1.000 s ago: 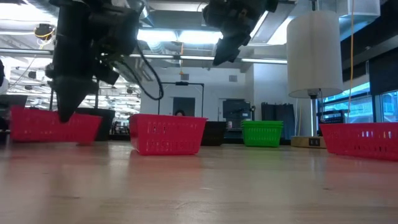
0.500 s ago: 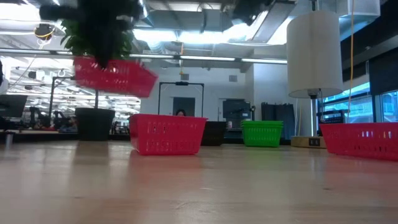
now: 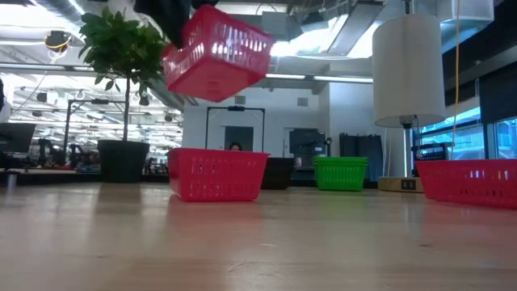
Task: Stack baskets by color
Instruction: Stack the left red bin on the middle red bin
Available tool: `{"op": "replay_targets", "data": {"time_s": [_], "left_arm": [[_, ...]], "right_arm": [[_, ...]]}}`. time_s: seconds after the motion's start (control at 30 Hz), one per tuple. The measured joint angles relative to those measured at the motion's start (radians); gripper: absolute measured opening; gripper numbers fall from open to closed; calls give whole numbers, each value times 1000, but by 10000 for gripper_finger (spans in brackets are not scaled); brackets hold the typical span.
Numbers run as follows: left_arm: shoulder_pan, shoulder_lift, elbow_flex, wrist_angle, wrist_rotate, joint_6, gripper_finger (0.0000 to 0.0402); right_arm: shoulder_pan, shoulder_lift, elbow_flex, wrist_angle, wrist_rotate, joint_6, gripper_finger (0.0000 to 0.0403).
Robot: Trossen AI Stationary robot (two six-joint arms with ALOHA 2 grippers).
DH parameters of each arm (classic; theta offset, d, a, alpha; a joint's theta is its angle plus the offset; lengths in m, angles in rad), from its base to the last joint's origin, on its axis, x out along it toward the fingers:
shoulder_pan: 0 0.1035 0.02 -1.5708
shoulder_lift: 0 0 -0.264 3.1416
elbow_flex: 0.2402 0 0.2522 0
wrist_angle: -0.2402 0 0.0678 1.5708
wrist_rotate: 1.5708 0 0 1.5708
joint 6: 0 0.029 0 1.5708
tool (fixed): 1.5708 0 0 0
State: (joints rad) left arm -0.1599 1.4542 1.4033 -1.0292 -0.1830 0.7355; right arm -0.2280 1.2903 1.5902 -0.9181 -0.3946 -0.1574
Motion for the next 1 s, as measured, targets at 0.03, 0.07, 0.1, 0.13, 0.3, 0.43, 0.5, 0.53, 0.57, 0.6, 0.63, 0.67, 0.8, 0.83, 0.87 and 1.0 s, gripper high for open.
{"op": "replay_targets", "data": {"time_s": [0.03, 0.07, 0.1, 0.13, 0.3, 0.43, 0.5, 0.53, 0.57, 0.6, 0.63, 0.67, 0.8, 0.83, 0.87, 1.0], "left_arm": [[1, 7, -5, 14, 11, 2, 0], [1, 14, -12, 28, 17, 8, 0], [1, 19, -19, 39, 21, 21, 0], [0, 20, -27, 43, 21, 37, 0], [1, 37, -76, 60, 21, 71, 0], [1, 45, -112, 116, 44, 95, 0], [1, 49, -137, 115, 44, 109, 0], [0, 56, -148, 136, 44, 122, 0], [1, 61, -161, 145, 41, 135, 0], [3, 64, -174, 146, 34, 143, 0], [6, 65, -187, 146, 30, 150, 0], [10, 66, -199, 166, 31, 163, 0], [11, 67, -239, 221, 31, 202, 1], [11, 67, -248, 234, 34, 202, 2], [11, 67, -253, 240, 37, 202, 5], [11, 67, -281, 239, 38, 202, 21]], "right_arm": [[5, -7, 0, -2, 0, 0, 48], [10, -11, 0, -11, 0, -6, 48], [14, -13, 0, -24, -1, -18, 48], [19, -15, 0, -41, -10, -37, 48], [37, -13, 0, -114, -70, -60, 48], [49, -10, 0, -119, -70, -61, 48], [51, -11, 0, -119, -71, -61, 48], [51, -10, 0, -119, -70, -61, 48], [51, -10, 0, -119, -70, -61, 48], [51, -10, 0, -119, -71, -61, 48], [51, -11, 0, -119, -71, -61, 48], [51, -11, 0, -119, -70, -61, 48], [51, -10, 0, -119, -71, -59, 48], [51, -10, 0, -119, -70, -57, 48], [51, -10, 0, -119, -70, -57, 48], [51, -10, 0, -119, -70, -57, 48]]}}
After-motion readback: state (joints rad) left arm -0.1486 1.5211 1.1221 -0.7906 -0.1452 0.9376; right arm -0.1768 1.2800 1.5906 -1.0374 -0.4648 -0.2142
